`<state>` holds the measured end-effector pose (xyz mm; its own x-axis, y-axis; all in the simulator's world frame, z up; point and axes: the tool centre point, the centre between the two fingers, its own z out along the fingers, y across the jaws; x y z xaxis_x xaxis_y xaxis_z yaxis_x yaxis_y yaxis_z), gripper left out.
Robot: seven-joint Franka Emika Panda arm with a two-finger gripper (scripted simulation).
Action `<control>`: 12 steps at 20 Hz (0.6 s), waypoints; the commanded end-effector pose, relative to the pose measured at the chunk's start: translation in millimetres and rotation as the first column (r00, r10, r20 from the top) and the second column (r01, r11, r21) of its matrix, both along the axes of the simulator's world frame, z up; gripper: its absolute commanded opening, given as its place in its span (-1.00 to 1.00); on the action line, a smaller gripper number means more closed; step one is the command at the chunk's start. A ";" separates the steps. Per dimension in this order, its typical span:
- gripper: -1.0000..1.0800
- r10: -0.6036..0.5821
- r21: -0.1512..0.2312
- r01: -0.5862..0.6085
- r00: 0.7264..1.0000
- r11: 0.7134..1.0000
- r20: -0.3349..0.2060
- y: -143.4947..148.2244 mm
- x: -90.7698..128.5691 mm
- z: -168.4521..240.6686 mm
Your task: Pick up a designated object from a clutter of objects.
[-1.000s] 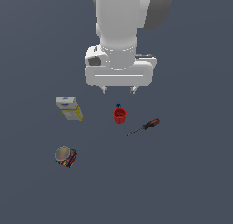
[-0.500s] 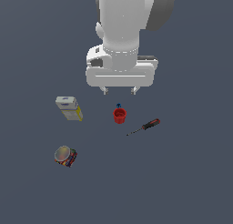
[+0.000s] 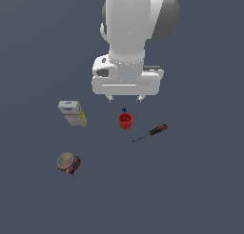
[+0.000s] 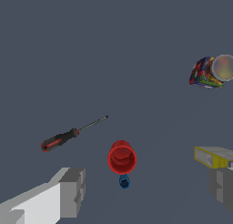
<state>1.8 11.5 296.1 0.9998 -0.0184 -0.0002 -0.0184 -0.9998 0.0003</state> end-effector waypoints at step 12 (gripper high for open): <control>0.92 -0.056 -0.001 0.056 0.998 0.998 0.000 4.0 -25.5 -99.7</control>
<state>-18.4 15.0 210.2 0.9978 -0.0666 -0.0005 -0.0666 -0.9978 0.0011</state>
